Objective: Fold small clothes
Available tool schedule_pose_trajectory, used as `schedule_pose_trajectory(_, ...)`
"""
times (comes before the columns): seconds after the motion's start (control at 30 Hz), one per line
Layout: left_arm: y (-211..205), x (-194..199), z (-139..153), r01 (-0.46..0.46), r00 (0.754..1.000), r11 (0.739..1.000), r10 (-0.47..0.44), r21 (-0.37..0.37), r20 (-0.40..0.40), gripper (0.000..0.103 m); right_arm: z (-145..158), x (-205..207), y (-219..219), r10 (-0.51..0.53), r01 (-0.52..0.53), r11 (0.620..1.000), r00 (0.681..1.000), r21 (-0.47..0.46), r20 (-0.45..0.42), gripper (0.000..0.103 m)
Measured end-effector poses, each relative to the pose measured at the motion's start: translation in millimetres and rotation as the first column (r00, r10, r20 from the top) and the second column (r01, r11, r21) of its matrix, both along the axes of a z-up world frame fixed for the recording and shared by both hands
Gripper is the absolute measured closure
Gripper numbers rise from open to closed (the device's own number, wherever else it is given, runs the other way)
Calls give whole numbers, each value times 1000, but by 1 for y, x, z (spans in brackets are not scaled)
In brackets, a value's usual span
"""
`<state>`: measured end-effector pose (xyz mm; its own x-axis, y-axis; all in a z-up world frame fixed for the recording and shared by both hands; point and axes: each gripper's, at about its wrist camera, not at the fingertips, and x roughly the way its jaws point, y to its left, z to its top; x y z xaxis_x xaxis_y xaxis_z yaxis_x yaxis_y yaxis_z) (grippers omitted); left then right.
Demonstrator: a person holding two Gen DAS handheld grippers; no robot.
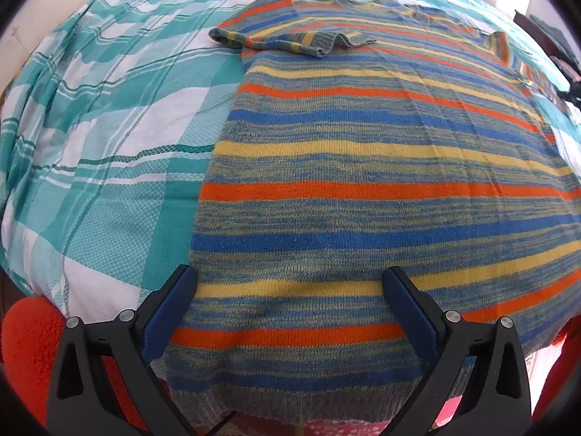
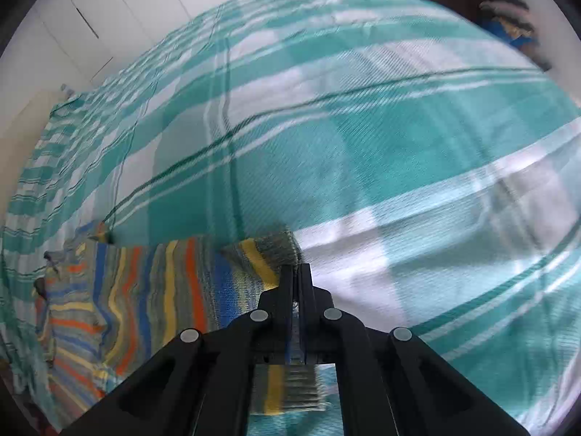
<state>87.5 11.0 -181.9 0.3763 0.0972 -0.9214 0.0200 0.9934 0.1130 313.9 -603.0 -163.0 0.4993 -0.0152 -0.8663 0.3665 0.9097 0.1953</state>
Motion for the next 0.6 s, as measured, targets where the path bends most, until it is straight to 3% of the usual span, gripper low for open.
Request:
schedule_pose_trajectory(0.07,0,0,0,0,1000,1000,0,1,0,0,-10,-12,-18,-82,83,996,996,38,-23,101)
schedule_pose_trajectory(0.2,-2,0,0,2,1000,1000,-2,7,0,0,-14,-13,-5,-31,32,999,999,20,-35,101)
schedule_pose_trajectory(0.27,-2,-1,0,1,1000,1000,-1,5,-1,0,-15,-12,-8,-37,39,998,999,54,-33,100)
schedule_pose_trajectory(0.33,-1,-1,1,2,1000,1000,-2,-5,5,0,-13,-15,-13,-55,58,994,998,95,-33,92)
schedule_pose_trajectory(0.4,-1,-2,0,2,1000,1000,-2,-5,8,0,-6,-32,-21,-72,75,987,997,143,-22,60)
schedule_pose_trajectory(0.47,-2,-2,0,2,1000,1000,-2,-3,10,0,8,-48,-14,-52,49,991,999,124,16,57)
schedule_pose_trajectory(0.53,-2,-1,-1,3,1000,1000,-3,-2,7,0,30,-59,14,53,-55,998,996,27,70,57)
schedule_pose_trajectory(0.6,-2,0,-1,1,1000,1000,-1,-4,6,0,42,-64,42,151,-152,988,982,-1,117,57)
